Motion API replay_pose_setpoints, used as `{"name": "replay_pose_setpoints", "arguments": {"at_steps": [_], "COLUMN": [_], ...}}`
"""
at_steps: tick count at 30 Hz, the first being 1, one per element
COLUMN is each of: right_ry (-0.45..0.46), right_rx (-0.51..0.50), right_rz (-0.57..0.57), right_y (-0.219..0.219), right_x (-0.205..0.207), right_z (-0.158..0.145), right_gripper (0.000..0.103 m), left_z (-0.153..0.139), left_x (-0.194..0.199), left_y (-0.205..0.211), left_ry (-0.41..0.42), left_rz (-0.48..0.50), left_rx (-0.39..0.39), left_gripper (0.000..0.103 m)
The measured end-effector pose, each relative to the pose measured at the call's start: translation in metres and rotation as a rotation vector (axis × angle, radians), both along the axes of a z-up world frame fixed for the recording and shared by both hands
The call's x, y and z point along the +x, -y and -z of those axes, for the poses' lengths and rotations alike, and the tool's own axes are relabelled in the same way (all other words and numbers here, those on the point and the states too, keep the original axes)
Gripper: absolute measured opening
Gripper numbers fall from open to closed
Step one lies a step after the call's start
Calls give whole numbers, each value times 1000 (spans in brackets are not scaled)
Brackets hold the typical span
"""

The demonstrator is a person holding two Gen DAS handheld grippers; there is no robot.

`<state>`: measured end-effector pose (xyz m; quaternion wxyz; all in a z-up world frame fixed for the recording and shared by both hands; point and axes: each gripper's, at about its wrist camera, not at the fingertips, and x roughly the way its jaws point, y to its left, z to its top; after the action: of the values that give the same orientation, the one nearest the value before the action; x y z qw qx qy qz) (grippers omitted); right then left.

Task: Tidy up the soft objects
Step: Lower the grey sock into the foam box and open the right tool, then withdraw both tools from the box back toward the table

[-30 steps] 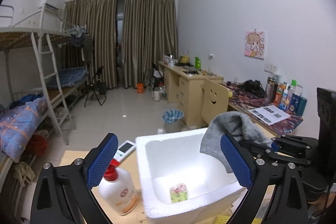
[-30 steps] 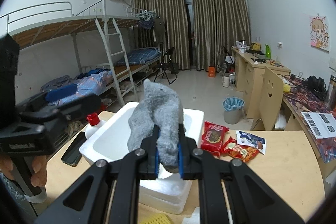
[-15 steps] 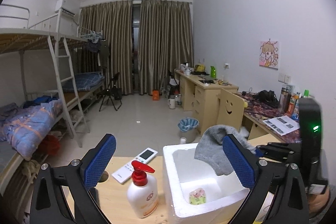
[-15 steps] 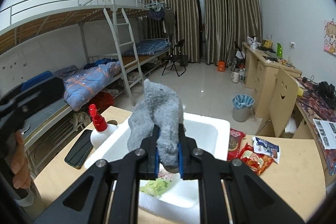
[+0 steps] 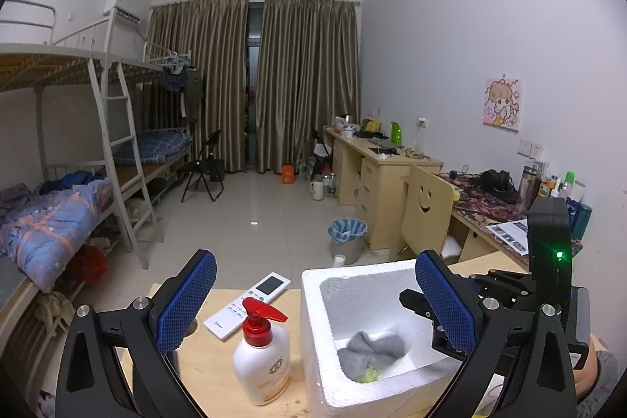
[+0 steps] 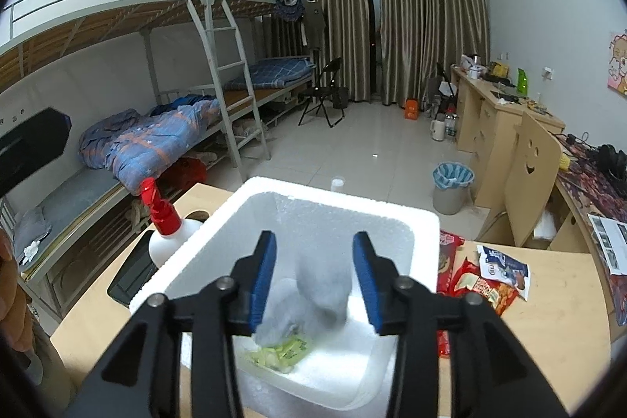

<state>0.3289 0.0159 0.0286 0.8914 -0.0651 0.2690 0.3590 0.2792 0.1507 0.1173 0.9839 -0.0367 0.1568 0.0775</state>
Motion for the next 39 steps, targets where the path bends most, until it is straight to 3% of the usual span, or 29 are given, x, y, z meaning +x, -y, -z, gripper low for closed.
{"name": "replay_pose_setpoints", "arguments": {"at_steps": [3, 10, 16, 24, 39], "right_ry": [1, 9, 22, 52, 191], "right_rx": [21, 21, 55, 99, 151], "right_rz": [-3, 7, 38, 65, 76], "right_y": [3, 4, 18, 43, 86], "right_x": [-2, -6, -12, -46, -153], "right_z": [-3, -6, -17, -39, -65], "right_gripper": [57, 60, 73, 103, 103], "left_z": [0, -1, -5, -16, -31], "left_x": [0, -5, -12, -40, -142], "left_y": [2, 4, 1, 6, 34], "left_ry": [1, 13, 17, 22, 60], "left_rz": [9, 7, 2, 4, 40], "left_rx": [-4, -1, -20, -3, -12], "left_gripper": [102, 102, 102, 102, 102]}}
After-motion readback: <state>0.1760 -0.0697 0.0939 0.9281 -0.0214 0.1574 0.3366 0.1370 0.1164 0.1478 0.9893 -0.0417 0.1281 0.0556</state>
